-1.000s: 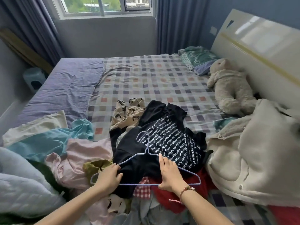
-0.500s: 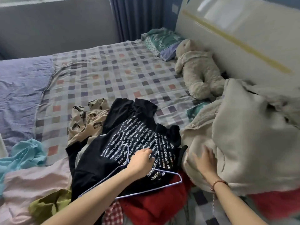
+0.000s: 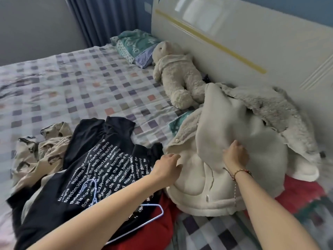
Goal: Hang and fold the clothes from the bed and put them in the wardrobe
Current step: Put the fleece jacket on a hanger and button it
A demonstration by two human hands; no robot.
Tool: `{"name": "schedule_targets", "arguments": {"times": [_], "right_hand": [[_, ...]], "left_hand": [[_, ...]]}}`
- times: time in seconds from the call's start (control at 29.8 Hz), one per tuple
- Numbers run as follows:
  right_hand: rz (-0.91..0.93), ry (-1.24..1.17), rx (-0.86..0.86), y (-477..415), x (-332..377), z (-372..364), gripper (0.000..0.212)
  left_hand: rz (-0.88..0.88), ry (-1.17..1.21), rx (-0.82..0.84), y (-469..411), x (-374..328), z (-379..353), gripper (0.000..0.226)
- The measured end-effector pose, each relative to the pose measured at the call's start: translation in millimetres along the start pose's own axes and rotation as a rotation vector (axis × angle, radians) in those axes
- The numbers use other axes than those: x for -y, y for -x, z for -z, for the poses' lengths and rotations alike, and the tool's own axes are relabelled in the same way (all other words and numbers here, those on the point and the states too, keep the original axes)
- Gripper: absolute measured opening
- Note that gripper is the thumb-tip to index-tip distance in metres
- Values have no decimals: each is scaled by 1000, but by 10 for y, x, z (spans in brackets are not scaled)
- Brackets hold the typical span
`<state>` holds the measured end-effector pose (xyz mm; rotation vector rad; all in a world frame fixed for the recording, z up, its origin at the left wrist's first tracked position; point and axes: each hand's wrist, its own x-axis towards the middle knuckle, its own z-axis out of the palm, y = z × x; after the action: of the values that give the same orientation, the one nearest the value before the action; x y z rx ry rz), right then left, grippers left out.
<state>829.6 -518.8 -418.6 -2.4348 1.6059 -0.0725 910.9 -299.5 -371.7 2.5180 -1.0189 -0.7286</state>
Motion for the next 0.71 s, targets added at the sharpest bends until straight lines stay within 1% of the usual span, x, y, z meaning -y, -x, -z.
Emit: {"name": "schedule_targets", "arguments": {"times": [0.07, 0.13, 0.17, 0.3, 0.37, 0.44, 0.47, 0.5, 0.54, 0.57, 0.6, 0.64, 0.67, 0.71], "right_hand": [[107, -52, 110, -48, -32, 97, 29], [186, -157, 196, -62, -62, 260, 21], [217, -232, 231, -33, -81, 369, 16], [272, -577, 394, 330, -105, 753, 22], [302, -703, 473, 668, -177, 963, 22], [360, -781, 620, 1066, -262, 1068, 25], [400, -791, 716, 1292, -329, 1092, 29], [455, -771, 823, 1497, -351, 1086, 28], [525, -693, 929, 1702, -458, 1120, 22], [593, -564, 1011, 1803, -498, 1093, 17], [633, -482, 1049, 1821, -557, 1060, 18], [632, -500, 990, 1770, -589, 1043, 22], [571, -595, 815, 1658, -616, 1021, 25], [470, -681, 569, 1486, -601, 968, 21]], "left_hand": [[13, 27, -6, 59, 50, 0, 42], [53, 112, -10, 93, 68, 18, 42], [82, 196, -14, 120, 22, 54, 43], [166, 745, -17, 202, -359, 193, 52], [223, 963, 41, 227, -605, 170, 73], [298, 1111, 95, 246, -792, 146, 104], [324, 1205, 95, 249, -861, 99, 114], [346, 1276, 90, 233, -862, 46, 112], [373, 1281, 74, 312, -954, -3, 90], [415, 1158, 32, 342, -913, -76, 59], [447, 913, 23, 426, -889, -156, 35], [433, 646, 22, 509, -848, -250, 28], [375, 427, 29, 634, -805, -362, 31], [290, 273, 41, 695, -767, -482, 32]]}}
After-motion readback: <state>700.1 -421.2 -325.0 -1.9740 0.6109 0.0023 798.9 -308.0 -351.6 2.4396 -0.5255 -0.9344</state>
